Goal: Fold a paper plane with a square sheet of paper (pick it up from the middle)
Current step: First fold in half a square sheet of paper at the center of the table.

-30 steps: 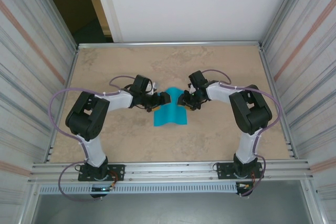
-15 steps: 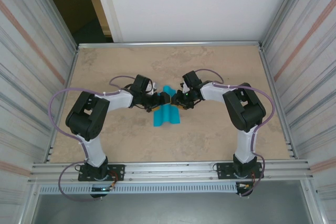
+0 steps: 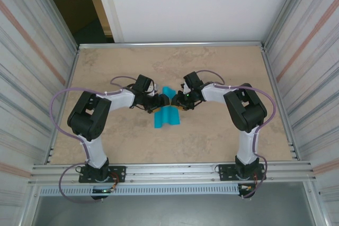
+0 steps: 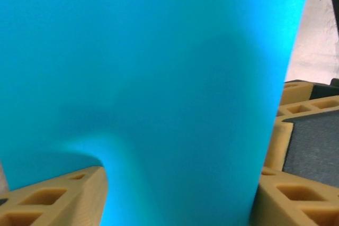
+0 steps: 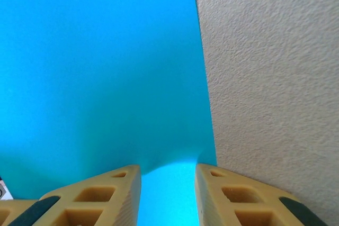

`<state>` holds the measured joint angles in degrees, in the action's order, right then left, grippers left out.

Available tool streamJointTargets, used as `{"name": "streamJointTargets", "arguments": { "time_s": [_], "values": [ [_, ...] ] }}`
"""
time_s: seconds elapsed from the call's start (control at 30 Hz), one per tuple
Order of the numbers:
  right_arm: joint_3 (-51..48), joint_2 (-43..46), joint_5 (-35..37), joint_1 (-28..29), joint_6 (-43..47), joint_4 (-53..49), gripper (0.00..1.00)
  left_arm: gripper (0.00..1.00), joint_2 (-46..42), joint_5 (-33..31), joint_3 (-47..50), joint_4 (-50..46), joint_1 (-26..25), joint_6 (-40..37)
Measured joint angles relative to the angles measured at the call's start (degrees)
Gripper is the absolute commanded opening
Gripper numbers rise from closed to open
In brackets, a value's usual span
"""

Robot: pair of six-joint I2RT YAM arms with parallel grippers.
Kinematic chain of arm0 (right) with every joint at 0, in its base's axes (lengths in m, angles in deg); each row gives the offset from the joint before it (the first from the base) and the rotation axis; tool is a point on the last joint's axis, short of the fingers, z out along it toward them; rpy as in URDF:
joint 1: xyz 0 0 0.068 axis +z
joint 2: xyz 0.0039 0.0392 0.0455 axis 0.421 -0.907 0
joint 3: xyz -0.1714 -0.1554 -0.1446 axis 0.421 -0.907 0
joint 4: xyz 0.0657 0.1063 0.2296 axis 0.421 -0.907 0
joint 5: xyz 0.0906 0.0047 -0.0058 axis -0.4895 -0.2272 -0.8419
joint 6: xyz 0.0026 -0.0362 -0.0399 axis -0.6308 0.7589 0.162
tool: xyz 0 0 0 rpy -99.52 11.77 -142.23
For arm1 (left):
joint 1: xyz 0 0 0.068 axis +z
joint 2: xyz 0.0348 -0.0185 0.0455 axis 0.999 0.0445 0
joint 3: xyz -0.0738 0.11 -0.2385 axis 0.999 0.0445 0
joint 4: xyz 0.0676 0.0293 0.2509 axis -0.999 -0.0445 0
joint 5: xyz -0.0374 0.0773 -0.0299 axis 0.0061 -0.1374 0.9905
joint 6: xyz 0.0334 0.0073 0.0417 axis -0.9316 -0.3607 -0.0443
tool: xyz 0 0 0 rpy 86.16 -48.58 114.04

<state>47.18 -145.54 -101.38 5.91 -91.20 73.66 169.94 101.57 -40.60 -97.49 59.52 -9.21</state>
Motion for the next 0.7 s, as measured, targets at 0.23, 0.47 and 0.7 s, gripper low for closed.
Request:
{"name": "streamJointTargets", "arguments": {
  "time_s": [0.23,0.47,0.7],
  "values": [
    [-2.8,1.4,-0.6,-0.5,0.0,3.0,0.34,0.39,0.0,-1.1,-0.6,-3.0,0.0,-2.7],
    [-12.5,10.5,-0.1,-4.9,-1.2,7.0,0.48,0.3,-0.7,1.5,-1.4,-2.4,1.0,-5.3],
    [-16.0,20.0,-5.7,-12.3,-1.5,13.9,0.74,0.29,-6.7,9.6,-1.6,1.8,4.3,-4.3]
  ]
}}
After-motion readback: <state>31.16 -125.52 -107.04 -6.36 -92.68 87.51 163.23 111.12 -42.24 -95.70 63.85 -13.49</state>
